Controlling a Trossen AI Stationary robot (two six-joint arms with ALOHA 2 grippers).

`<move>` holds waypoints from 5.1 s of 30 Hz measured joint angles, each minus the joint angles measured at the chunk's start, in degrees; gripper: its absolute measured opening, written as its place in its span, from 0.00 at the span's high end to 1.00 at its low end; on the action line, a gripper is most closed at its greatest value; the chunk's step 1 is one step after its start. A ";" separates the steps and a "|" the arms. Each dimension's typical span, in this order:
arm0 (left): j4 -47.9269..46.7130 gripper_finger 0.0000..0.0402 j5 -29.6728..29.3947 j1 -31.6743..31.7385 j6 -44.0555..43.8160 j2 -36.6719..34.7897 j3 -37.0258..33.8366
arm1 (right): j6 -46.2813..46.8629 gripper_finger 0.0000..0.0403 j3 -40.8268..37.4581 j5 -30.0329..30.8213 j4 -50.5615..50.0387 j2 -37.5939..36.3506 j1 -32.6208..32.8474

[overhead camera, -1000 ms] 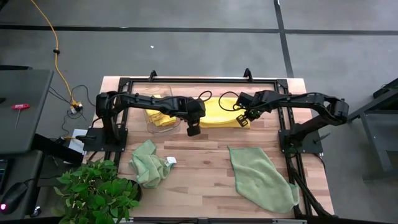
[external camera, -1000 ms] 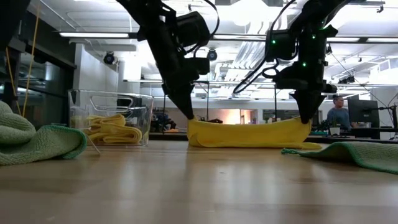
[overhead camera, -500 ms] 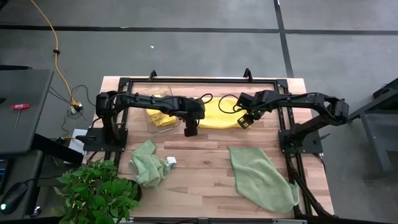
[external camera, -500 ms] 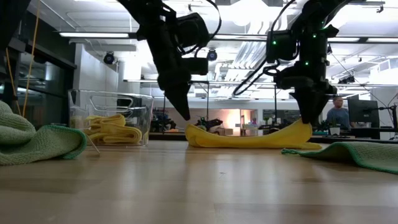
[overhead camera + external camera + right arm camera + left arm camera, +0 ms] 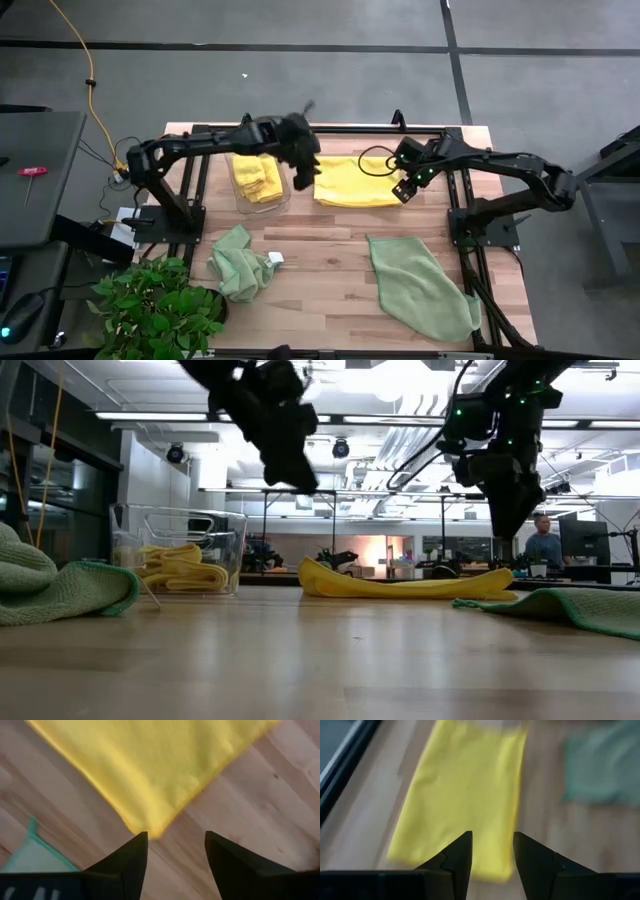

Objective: Fold microfiber towels
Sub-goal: Fold the yellow towel

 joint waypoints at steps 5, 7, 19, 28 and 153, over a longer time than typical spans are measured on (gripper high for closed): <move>13.31 0.67 4.33 3.21 -10.73 -0.88 -7.53 | 4.78 0.53 -7.67 -8.08 15.19 -5.02 -3.27; 15.82 0.67 3.95 2.86 -12.59 -0.88 -10.21 | 10.14 0.53 -12.07 -11.04 23.78 -6.60 -3.48; 28.53 0.78 -14.36 -9.15 -19.98 6.71 -16.95 | 24.83 0.74 -24.70 -7.89 38.69 -7.23 0.93; 27.75 0.98 -17.95 -13.61 -20.82 13.25 -16.76 | 22.28 0.90 -24.70 -7.43 34.17 -7.22 1.49; -30.07 1.00 -11.59 5.63 -2.22 38.30 33.24 | -19.65 0.54 10.97 -5.90 15.78 28.83 -18.56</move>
